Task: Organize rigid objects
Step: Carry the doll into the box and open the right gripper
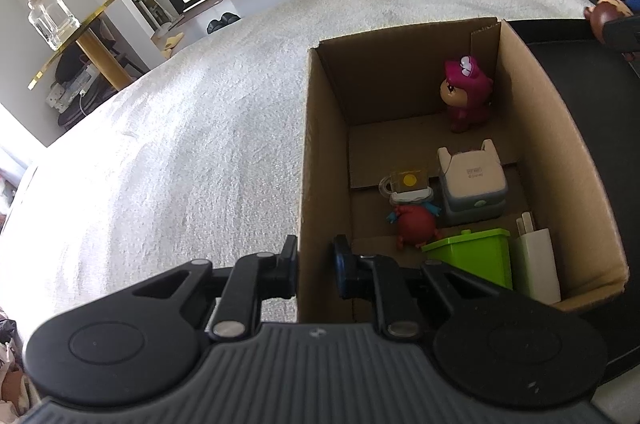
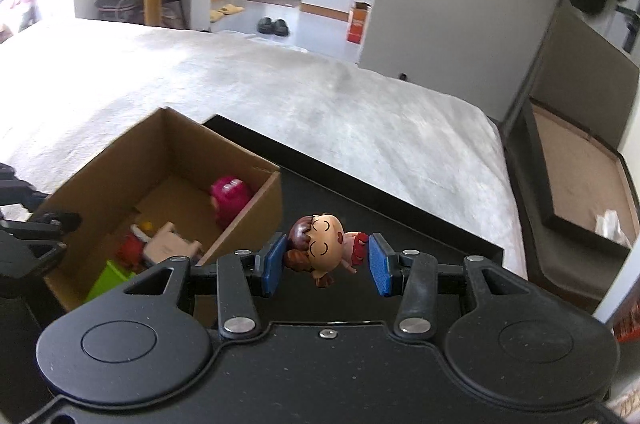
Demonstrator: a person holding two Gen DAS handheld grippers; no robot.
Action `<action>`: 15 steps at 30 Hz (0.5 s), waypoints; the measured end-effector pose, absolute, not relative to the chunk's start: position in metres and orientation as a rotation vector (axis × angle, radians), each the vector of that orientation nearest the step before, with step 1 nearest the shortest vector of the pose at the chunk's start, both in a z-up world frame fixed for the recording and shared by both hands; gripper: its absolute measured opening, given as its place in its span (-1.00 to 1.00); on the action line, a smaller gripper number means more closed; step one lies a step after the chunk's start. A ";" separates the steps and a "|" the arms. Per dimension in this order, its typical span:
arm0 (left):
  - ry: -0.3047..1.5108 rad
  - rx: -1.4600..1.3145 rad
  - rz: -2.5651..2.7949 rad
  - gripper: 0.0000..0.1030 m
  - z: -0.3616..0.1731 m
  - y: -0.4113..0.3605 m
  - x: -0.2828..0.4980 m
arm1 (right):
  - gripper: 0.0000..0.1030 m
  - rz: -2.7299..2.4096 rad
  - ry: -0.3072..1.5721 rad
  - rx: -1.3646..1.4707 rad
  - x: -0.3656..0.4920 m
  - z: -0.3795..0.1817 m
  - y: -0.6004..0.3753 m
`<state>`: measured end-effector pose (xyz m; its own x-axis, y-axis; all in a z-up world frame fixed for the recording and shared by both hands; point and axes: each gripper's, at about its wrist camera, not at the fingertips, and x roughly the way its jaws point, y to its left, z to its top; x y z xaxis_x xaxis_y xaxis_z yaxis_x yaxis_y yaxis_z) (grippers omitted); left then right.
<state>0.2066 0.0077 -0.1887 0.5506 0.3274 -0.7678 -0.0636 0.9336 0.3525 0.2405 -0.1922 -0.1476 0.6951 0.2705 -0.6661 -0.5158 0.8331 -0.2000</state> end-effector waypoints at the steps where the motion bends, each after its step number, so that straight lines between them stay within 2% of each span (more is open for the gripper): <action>1: 0.963 0.298 0.235 -0.68 -0.189 0.008 0.207 | -0.16 0.463 0.665 -0.397 0.239 -0.147 -0.189; 15: 0.959 0.268 0.211 -0.70 -0.187 0.013 0.205 | -0.15 0.601 0.609 -0.453 0.230 -0.147 -0.151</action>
<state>0.2053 0.0133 -0.1875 0.5584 0.2939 -0.7758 -0.0587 0.9468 0.3164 0.2301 -0.1515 -0.1471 0.6619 0.3834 -0.6441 -0.6387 0.7383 -0.2169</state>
